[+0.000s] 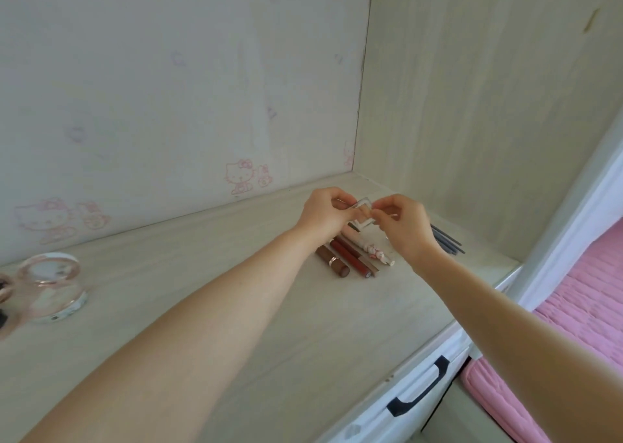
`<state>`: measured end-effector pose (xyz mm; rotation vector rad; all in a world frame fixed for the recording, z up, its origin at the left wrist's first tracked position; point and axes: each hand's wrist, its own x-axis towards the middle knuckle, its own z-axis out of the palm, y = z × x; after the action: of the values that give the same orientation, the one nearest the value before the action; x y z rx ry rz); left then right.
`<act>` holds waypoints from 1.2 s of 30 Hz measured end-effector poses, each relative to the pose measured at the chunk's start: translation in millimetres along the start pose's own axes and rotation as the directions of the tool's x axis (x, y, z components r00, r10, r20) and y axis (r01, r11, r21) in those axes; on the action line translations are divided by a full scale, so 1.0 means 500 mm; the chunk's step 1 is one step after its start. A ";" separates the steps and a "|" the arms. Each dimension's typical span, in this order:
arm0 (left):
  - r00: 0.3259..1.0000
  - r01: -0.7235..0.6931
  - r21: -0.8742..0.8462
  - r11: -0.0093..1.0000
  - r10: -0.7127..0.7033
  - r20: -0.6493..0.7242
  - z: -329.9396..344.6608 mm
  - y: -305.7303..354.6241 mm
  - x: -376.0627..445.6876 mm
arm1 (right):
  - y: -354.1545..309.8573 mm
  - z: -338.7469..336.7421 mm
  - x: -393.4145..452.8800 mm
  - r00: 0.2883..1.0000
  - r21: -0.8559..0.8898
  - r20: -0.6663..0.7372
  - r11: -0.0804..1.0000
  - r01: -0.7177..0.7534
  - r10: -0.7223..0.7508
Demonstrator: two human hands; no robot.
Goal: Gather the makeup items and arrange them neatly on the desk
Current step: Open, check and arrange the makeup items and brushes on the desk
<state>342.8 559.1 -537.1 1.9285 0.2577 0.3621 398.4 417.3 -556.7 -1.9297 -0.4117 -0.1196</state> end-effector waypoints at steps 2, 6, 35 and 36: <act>0.999 0.038 -0.150 0.988 -0.036 0.019 -0.030 0.006 -0.039 | -0.023 0.011 -0.019 0.999 0.104 0.034 0.995 -0.010 0.007; 0.992 0.125 -0.366 0.922 -0.124 0.025 -0.089 0.010 -0.114 | -0.078 0.039 -0.074 0.996 0.191 0.088 0.981 0.011 -0.029; 0.923 0.165 -0.912 0.376 -0.386 0.008 -0.434 -0.117 -0.624 | -0.313 0.321 -0.491 0.649 0.074 0.557 0.809 0.584 -0.519; 0.920 0.153 -0.917 0.368 -0.393 -0.005 -0.444 -0.124 -0.634 | -0.316 0.329 -0.506 0.621 0.089 0.568 0.791 0.606 -0.539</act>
<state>-34.3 663.7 -558.0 0.6980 0.4218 0.3796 90.5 562.7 -551.4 -1.8448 -1.4707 0.0292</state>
